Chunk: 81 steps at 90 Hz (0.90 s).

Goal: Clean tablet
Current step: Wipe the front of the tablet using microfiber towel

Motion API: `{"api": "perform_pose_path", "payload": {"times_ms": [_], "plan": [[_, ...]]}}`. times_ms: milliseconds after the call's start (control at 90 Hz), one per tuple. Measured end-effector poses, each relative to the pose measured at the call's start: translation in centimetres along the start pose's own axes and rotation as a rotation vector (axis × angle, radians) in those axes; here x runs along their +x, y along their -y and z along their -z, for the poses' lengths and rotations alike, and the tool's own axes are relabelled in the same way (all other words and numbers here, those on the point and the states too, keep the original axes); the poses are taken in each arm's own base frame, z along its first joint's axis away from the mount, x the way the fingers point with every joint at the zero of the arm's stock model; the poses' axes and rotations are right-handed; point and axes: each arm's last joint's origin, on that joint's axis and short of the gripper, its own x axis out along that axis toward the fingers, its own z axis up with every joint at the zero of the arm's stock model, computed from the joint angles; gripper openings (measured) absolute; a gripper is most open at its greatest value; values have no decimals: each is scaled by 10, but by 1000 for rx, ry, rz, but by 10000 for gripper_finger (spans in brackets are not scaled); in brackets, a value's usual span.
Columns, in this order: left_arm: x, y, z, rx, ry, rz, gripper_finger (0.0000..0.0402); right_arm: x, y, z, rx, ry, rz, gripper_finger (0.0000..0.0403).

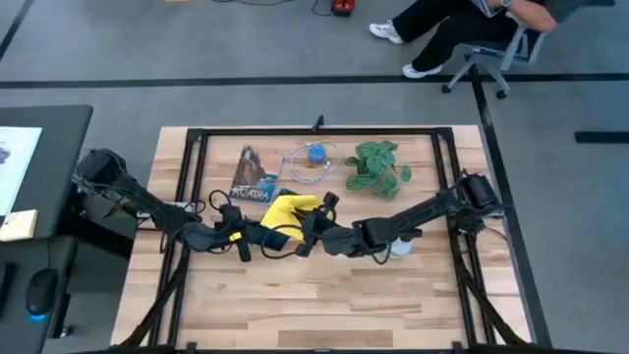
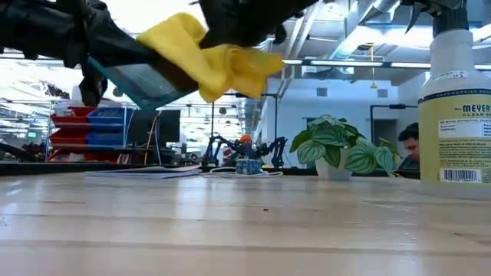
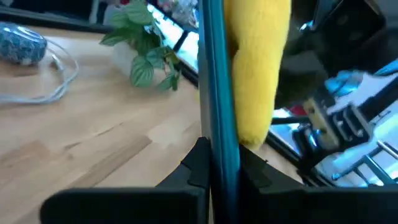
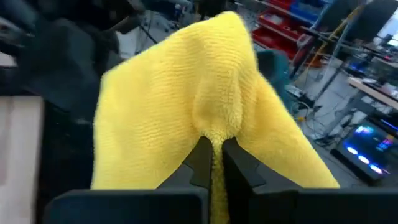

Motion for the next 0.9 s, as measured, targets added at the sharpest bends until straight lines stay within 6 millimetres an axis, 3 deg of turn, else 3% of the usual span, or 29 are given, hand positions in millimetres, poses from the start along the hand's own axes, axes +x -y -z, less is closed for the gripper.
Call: {"api": "perform_pose_path", "payload": {"times_ms": [178,378,900], "plan": [[3,2,0,20,25,16,9,12,-20,17,-48,-18,-132,4],[2,6,-7,13,74,40,9,5,-39,29,-80,-35,-202,5],[5,7,-16,-11,144,55,9,7,-38,26,-72,-9,-256,6]]}}
